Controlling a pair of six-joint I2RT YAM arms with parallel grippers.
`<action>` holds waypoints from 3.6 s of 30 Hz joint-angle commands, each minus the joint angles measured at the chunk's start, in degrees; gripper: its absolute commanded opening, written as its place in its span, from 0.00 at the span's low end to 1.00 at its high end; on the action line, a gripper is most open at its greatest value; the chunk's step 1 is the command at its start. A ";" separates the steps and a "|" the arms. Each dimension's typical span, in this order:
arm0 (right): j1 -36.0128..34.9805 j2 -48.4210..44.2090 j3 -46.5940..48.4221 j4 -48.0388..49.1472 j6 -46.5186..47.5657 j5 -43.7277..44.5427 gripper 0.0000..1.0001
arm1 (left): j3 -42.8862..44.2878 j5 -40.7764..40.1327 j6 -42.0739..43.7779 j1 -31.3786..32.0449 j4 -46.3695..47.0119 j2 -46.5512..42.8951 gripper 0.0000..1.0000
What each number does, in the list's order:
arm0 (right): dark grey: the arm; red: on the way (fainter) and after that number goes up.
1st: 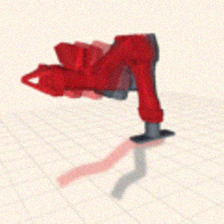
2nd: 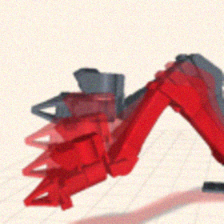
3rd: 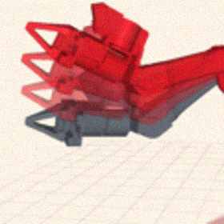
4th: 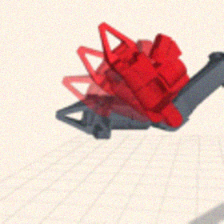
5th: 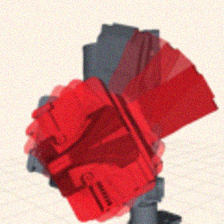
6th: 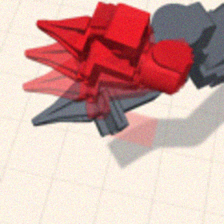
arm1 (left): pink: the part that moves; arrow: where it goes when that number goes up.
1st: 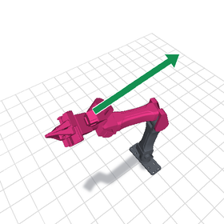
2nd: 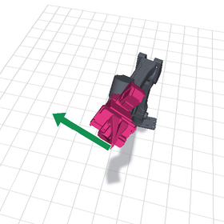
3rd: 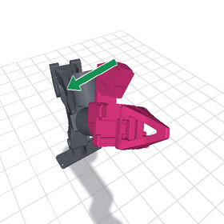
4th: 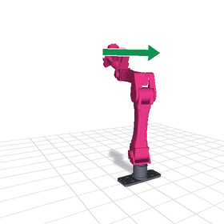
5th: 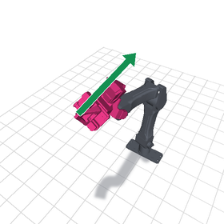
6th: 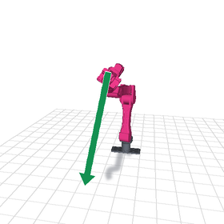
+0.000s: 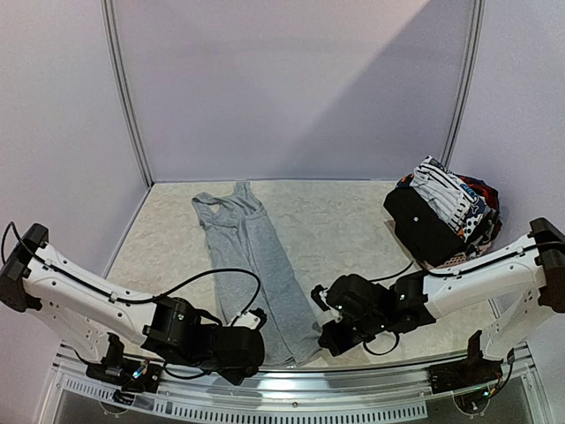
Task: Fold and stack the mixed laundry pile
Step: Pick up the rectangle-folded tank top from the center of the board.
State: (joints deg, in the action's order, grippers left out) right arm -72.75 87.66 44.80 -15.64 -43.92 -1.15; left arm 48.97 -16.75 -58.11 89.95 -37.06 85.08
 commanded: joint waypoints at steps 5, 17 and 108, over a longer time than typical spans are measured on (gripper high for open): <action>-0.66 -3.60 4.09 -7.88 1.76 6.97 0.00 | 3.18 -3.94 1.29 1.54 -4.79 -0.67 0.00; 1.90 1.84 17.47 -13.86 4.54 17.94 0.00 | 6.88 -16.37 2.92 -3.31 -9.64 -0.10 0.00; 25.87 37.86 65.12 -16.83 24.48 7.10 0.64 | 6.26 -19.96 30.60 -45.22 15.70 3.38 0.65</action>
State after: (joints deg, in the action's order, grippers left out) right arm -47.20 134.39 118.69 -34.09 -19.88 4.91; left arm 56.53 -36.99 -29.30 44.58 -20.21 93.86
